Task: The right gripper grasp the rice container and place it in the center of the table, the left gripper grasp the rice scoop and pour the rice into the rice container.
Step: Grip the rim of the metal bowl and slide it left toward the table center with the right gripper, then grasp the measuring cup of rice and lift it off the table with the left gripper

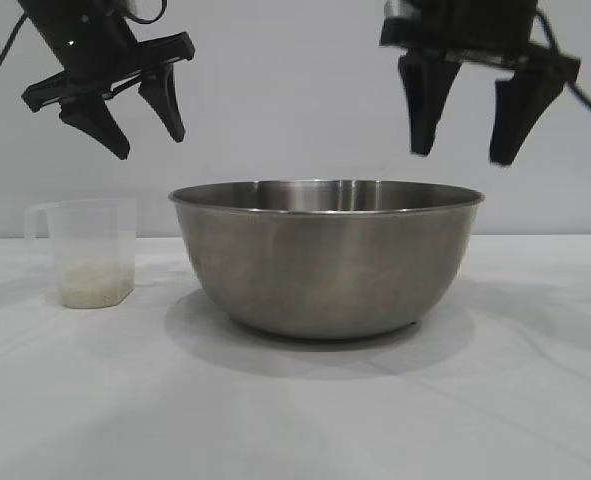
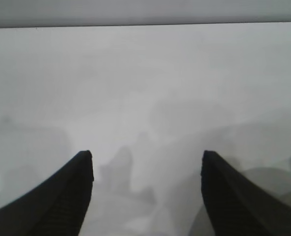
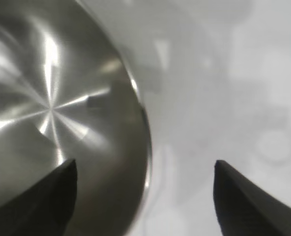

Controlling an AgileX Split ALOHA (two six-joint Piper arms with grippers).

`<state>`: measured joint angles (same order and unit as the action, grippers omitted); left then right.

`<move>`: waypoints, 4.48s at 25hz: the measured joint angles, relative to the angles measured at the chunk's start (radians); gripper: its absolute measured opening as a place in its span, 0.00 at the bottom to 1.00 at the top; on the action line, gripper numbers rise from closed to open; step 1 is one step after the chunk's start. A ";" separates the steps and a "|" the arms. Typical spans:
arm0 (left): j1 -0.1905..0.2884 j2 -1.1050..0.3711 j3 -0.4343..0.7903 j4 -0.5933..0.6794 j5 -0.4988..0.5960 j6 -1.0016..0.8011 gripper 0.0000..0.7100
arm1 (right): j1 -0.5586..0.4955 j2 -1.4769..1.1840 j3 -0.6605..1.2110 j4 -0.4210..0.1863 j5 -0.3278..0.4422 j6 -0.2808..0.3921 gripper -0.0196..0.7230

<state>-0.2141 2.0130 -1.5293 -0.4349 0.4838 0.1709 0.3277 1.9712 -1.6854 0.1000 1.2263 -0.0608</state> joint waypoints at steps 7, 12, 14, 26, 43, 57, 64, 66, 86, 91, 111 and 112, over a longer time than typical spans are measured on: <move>0.000 0.000 0.000 -0.002 0.009 0.000 0.59 | -0.046 -0.175 0.015 -0.111 0.008 0.049 0.71; 0.000 0.000 0.000 -0.018 0.041 0.000 0.59 | -0.142 -0.331 0.097 -0.121 0.014 0.080 0.71; 0.000 0.000 0.000 -0.017 0.048 0.000 0.59 | -0.158 -0.405 0.138 -0.121 0.016 0.083 0.71; 0.000 0.000 0.000 -0.017 0.057 0.000 0.59 | -0.163 -0.912 0.450 -0.117 0.030 0.124 0.71; 0.000 0.000 0.000 -0.015 0.057 0.000 0.59 | -0.163 -1.637 1.028 -0.085 0.048 0.101 0.71; 0.000 0.000 0.000 -0.014 0.057 0.000 0.59 | -0.163 -1.901 1.188 -0.067 -0.096 0.045 0.71; 0.000 0.000 0.000 -0.010 0.058 0.000 0.59 | -0.163 -1.953 1.194 -0.065 -0.093 0.042 0.71; 0.000 0.000 0.000 -0.008 0.062 0.000 0.59 | -0.163 -1.981 1.196 -0.065 -0.091 0.042 0.71; -0.002 -0.235 0.000 0.371 0.298 -0.126 0.59 | -0.163 -1.988 1.196 -0.065 -0.089 0.042 0.71; -0.002 -0.345 0.000 0.397 0.429 -0.164 0.59 | -0.163 -1.988 1.196 -0.065 -0.089 0.042 0.71; -0.002 -0.947 0.555 0.393 0.338 -0.218 0.59 | -0.163 -1.988 1.196 -0.065 -0.089 0.042 0.71; -0.002 -0.981 0.606 0.391 0.297 -0.218 0.59 | -0.163 -1.988 1.196 -0.065 -0.089 0.042 0.71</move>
<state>-0.2161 1.0315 -0.9236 -0.0440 0.7809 -0.0469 0.1651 -0.0163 -0.4891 0.0348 1.1374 -0.0193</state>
